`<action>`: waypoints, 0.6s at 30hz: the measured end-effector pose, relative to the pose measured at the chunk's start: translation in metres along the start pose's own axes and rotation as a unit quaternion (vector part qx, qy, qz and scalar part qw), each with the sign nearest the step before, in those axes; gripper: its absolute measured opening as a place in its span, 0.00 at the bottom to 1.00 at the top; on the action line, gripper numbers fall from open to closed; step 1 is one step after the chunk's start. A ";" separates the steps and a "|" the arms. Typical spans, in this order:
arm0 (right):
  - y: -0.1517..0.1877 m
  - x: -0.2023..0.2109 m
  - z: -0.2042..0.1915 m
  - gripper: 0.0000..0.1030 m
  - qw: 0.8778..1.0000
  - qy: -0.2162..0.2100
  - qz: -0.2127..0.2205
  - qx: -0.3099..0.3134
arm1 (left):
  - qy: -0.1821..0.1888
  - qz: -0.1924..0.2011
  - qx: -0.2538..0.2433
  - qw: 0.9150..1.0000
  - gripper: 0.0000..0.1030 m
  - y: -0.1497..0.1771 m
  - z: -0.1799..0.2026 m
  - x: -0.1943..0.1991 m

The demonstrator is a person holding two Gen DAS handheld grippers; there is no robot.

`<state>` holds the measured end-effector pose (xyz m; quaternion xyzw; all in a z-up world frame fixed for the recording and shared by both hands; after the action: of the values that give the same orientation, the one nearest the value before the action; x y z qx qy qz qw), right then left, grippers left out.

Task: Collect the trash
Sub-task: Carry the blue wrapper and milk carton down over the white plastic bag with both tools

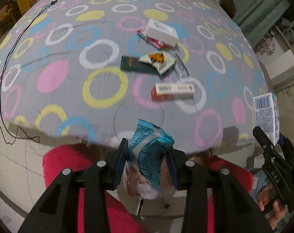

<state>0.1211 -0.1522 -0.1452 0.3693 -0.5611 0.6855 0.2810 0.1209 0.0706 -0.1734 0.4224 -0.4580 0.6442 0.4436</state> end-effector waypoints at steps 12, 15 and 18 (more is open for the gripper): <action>0.056 0.002 -0.045 0.67 0.999 -0.021 -0.016 0.039 | 0.000 -0.025 0.008 1.000 0.37 0.064 -0.004 -0.032; 0.067 -0.004 -0.052 0.67 0.998 -0.023 -0.021 0.046 | -0.005 -0.029 0.009 1.000 0.37 0.074 -0.005 -0.041; 0.080 -0.009 -0.059 0.67 0.998 -0.024 -0.027 0.054 | -0.012 -0.033 0.007 0.999 0.37 0.083 -0.005 -0.053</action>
<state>0.0510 -0.1112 -0.2038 0.4156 -0.5196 0.6978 0.2653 0.0539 0.0498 -0.2431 0.4481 -0.4450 0.6273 0.4557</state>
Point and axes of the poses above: each gripper's, at about its wrist camera, not at the fingertips, and x roughly against the way its jaws point, z to its right, y to its underside, the point moved 4 cm from there along -x, roughly the way its jaws point, and after that the axes turned 6 degrees about x, right-handed, at the moved point
